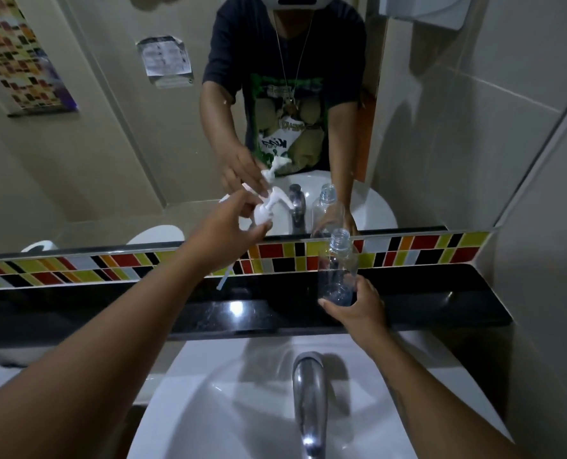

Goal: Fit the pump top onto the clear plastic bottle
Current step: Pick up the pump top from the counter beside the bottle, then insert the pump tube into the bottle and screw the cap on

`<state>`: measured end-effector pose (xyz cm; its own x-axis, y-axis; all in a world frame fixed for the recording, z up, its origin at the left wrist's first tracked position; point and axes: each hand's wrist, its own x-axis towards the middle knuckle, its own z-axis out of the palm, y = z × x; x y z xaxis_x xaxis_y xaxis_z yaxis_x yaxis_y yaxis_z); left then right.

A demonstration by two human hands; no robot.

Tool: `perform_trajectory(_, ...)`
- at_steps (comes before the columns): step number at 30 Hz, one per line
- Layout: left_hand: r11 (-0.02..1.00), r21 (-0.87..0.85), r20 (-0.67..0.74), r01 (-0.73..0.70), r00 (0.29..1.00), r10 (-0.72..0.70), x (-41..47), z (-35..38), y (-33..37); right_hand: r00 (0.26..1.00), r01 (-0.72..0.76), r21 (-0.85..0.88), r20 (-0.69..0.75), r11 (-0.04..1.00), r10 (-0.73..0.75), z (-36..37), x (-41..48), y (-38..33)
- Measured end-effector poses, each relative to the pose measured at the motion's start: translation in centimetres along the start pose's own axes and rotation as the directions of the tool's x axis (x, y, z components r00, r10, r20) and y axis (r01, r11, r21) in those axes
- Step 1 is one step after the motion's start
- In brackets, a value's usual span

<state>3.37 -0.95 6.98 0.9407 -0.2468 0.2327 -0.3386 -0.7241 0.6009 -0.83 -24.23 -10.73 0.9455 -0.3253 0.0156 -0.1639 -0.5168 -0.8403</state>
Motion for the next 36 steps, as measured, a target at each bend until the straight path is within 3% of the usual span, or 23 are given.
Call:
perform_trajectory(5,0.954,-0.297,-0.136,-0.035,0.991,-0.006,0.1,-2.3,3.2,1.000,0.003,-0.029,0.016,1.000,-0.002,0.1,0.1,0.1)
perform_trajectory(11,0.850,-0.525,-0.148,-0.041,0.988,-0.043,0.1,-3.0,5.3,0.999,0.008,-0.043,0.041,0.999,-0.006,-0.1,0.2,0.0)
perform_trajectory(19,0.751,-0.655,-0.225,-0.084,0.971,-0.087,0.8,-3.9,6.6,0.999,0.019,-0.028,0.033,0.999,-0.018,-0.3,0.0,-0.1)
perform_trajectory(36,0.747,-0.660,-0.135,-0.077,0.991,-0.017,2.1,-1.1,7.1,0.998,0.050,-0.017,0.026,0.999,-0.049,0.0,0.0,0.4)
